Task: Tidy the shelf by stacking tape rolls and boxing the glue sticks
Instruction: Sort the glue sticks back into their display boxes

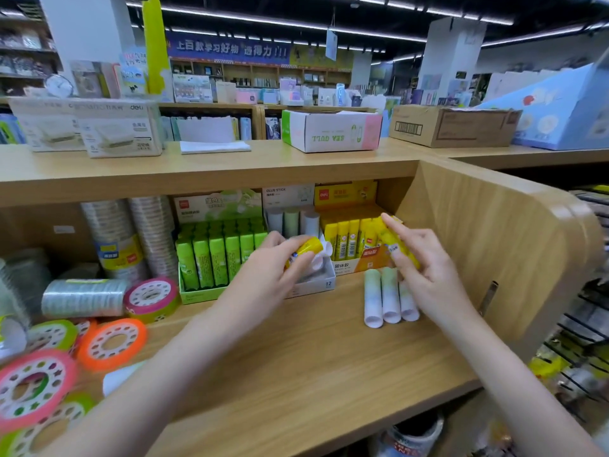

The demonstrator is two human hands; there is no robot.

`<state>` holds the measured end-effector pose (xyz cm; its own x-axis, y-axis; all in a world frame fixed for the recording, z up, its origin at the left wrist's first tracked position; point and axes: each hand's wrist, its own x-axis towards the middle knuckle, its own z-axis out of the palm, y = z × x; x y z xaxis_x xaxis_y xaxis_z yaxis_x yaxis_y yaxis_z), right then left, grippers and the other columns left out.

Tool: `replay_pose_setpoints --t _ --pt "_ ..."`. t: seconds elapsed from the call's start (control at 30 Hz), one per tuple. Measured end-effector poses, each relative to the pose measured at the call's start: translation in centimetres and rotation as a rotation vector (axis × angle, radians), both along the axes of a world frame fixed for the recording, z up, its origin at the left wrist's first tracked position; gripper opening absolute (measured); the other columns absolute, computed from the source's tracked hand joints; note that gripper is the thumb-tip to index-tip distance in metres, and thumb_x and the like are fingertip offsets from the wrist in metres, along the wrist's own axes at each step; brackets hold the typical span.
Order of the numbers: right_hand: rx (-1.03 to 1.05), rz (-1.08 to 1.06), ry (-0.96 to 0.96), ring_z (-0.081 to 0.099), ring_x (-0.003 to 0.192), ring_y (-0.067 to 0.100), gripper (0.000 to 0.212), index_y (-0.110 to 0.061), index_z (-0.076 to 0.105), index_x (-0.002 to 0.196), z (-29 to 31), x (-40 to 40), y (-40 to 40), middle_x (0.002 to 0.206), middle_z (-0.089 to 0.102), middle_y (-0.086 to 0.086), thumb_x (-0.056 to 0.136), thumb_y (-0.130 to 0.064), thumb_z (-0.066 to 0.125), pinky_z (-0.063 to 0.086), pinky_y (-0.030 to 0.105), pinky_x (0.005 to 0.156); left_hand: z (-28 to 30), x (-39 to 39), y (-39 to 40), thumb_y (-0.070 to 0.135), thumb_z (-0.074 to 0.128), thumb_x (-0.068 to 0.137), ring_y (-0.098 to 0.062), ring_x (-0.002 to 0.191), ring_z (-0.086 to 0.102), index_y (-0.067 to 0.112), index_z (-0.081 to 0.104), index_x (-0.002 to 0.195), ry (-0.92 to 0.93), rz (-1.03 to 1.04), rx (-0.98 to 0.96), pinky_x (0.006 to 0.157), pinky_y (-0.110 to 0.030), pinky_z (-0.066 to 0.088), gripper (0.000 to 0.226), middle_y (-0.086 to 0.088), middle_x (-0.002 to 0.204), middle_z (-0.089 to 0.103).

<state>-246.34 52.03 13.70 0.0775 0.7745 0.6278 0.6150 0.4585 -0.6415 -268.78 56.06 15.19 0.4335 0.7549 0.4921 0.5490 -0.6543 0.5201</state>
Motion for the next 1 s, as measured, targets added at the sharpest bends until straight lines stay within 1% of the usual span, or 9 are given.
replay_pose_setpoints --t 0.07,0.13,0.3,0.47,0.57,0.67,0.73,0.87,1.0 --pt "0.084 -0.152 -0.108 0.049 0.092 0.008 0.041 -0.022 0.060 0.119 0.9 0.4 1.6 0.099 0.048 0.002 0.085 0.002 0.058 0.035 0.002 0.082 0.0 0.5 0.4 0.025 0.037 0.099 -0.004 0.075 0.046 0.019 0.040 0.140 -0.024 0.018 -0.062 0.067 -0.011 0.036 0.042 0.011 0.089 0.035" --pt "0.074 -0.165 -0.120 0.053 0.083 0.009 0.037 -0.017 0.061 0.112 1.8 0.5 3.0 0.095 0.055 0.003 0.079 0.002 0.064 0.044 0.013 0.078 0.1 0.9 0.7 0.018 0.036 0.098 -0.006 0.076 0.046 0.019 0.033 0.143 -0.063 0.024 -0.094 0.068 -0.010 0.039 0.045 0.013 0.092 0.033" --pt "0.006 -0.141 -0.139 0.051 0.059 0.004 0.040 -0.018 0.041 0.102 2.6 -0.1 5.2 0.076 0.057 0.002 0.078 -0.007 0.071 0.041 0.008 0.057 0.0 1.1 1.5 0.009 0.053 0.091 -0.005 0.085 0.042 0.018 0.044 0.137 -0.125 0.042 0.050 0.072 -0.008 0.035 0.048 0.014 0.093 0.036" --pt "0.047 -0.174 -0.270 0.046 0.054 0.006 0.034 -0.017 0.040 0.095 2.3 -0.2 5.9 0.065 0.048 -0.006 0.079 -0.015 0.071 0.039 0.018 0.054 -0.9 1.5 2.2 0.009 0.067 0.083 -0.003 0.084 0.051 0.025 0.048 0.105 -0.173 0.023 0.108 0.072 -0.012 0.042 0.033 0.009 0.093 0.054" --pt "0.047 -0.226 -0.424 0.046 0.067 0.012 0.026 -0.012 0.055 0.102 1.9 -0.1 6.3 0.071 0.045 -0.012 0.081 -0.016 0.068 0.037 0.025 0.064 -0.8 1.9 3.0 0.008 0.067 0.082 -0.002 0.080 0.049 0.020 0.054 0.095 -0.131 -0.001 0.169 0.070 -0.005 0.036 0.022 0.013 0.089 0.053" --pt "0.141 -0.282 -0.540 0.050 0.089 0.023 0.020 -0.008 0.065 0.096 0.8 0.3 7.1 0.098 0.059 0.007 0.077 -0.011 0.071 0.038 0.028 0.073 -0.8 2.5 4.0 0.008 0.068 0.082 -0.002 0.087 0.051 0.014 0.062 0.103 -0.091 -0.063 0.225 0.078 -0.005 0.039 0.022 0.007 0.099 0.055" --pt "0.182 -0.291 -0.566 0.046 0.092 0.024 0.019 -0.009 0.068 0.096 0.0 0.4 7.4 0.104 0.059 0.011 0.077 -0.005 0.066 0.040 0.035 0.072 -0.8 2.9 4.4 0.012 0.067 0.083 -0.001 0.093 0.049 0.015 0.061 0.113 -0.094 -0.073 0.242 0.083 -0.008 0.039 0.031 0.007 0.105 0.053" --pt "0.161 -0.304 -0.634 0.048 0.098 0.027 0.040 -0.009 0.067 0.104 -0.7 0.3 7.2 0.105 0.062 0.009 0.070 0.001 0.050 0.041 0.046 0.074 -1.0 3.3 4.6 0.014 0.067 0.083 -0.001 0.096 0.050 0.018 0.050 0.127 -0.186 -0.078 0.234 0.084 -0.013 0.042 0.047 0.008 0.106 0.053" --pt "0.053 -0.243 -0.590 0.042 0.116 0.030 0.050 -0.016 0.061 0.120 -0.1 0.7 6.3 0.123 0.055 0.008 0.076 0.005 0.050 0.034 0.046 0.088 -1.2 3.7 4.6 0.015 0.069 0.082 -0.004 0.094 0.053 0.021 0.045 0.114 -0.242 -0.058 0.204 0.081 -0.011 0.043 0.041 0.005 0.107 0.051"
